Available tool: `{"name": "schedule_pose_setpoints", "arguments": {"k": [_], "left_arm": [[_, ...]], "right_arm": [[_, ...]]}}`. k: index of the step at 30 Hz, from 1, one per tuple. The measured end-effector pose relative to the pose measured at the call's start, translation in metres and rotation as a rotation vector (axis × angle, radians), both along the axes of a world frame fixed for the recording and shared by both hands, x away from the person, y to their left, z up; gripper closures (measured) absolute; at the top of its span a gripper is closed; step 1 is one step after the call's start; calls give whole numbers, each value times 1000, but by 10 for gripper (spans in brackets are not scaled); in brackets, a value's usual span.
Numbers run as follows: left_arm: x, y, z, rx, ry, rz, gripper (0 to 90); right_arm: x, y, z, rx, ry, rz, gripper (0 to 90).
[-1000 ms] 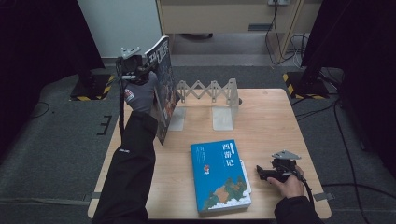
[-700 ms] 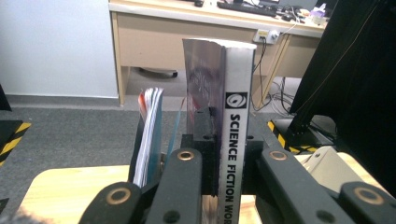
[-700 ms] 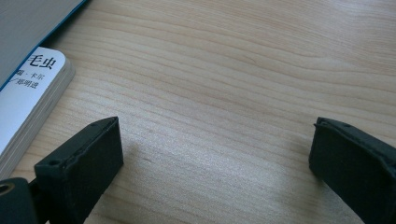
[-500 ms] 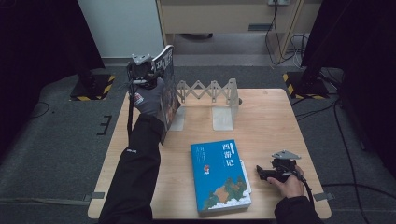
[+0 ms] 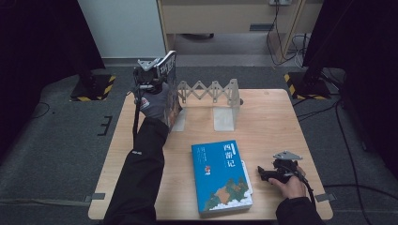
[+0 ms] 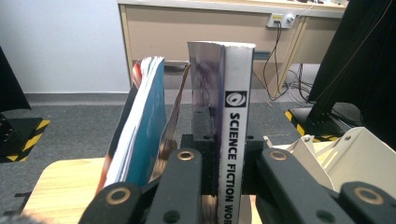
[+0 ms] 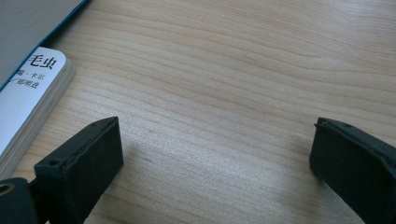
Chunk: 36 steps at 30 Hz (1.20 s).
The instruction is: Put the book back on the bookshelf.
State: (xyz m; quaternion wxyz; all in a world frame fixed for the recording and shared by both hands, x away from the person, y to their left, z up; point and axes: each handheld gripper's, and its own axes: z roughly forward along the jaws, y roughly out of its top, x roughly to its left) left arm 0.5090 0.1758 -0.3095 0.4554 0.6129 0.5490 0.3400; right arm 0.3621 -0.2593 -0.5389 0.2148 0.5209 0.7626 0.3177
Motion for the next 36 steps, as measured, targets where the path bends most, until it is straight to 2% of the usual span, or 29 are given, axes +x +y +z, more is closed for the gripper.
{"name": "schedule_pose_setpoints", "arguments": {"k": [4, 7, 11, 14, 20, 24, 27, 29, 34, 36], "left_arm": [[0, -1, -8, 1, 7, 8, 822], [1, -4, -13, 21, 12, 6, 822], [0, -4, -20, 16, 8, 6, 821], [-1, -3, -21, 10, 0, 8, 821], [-7, -4, -24, 27, -9, 3, 819], [-15, -2, -28, 27, 10, -13, 816], [-21, -4, -30, 68, 21, -27, 813], [-23, -5, -33, 66, 18, -36, 812], [-21, -4, -34, 82, 21, -29, 816], [-21, -1, -33, 76, 23, -22, 817]], "right_arm": [[0, 0, 0, 0, 0, 0, 31], [0, 0, 0, 0, 0, 0, 31], [0, 0, 0, 0, -2, -1, 30], [0, 0, 0, 0, -1, -2, 30], [0, 0, 0, -1, -2, 2, 30], [0, 0, 0, -1, -3, 5, 30], [0, 0, 0, -1, -2, 5, 30], [0, 0, 0, -1, -3, 6, 30], [0, 0, 0, 1, -1, 7, 31], [0, 0, 0, 1, -1, 7, 31]]}}
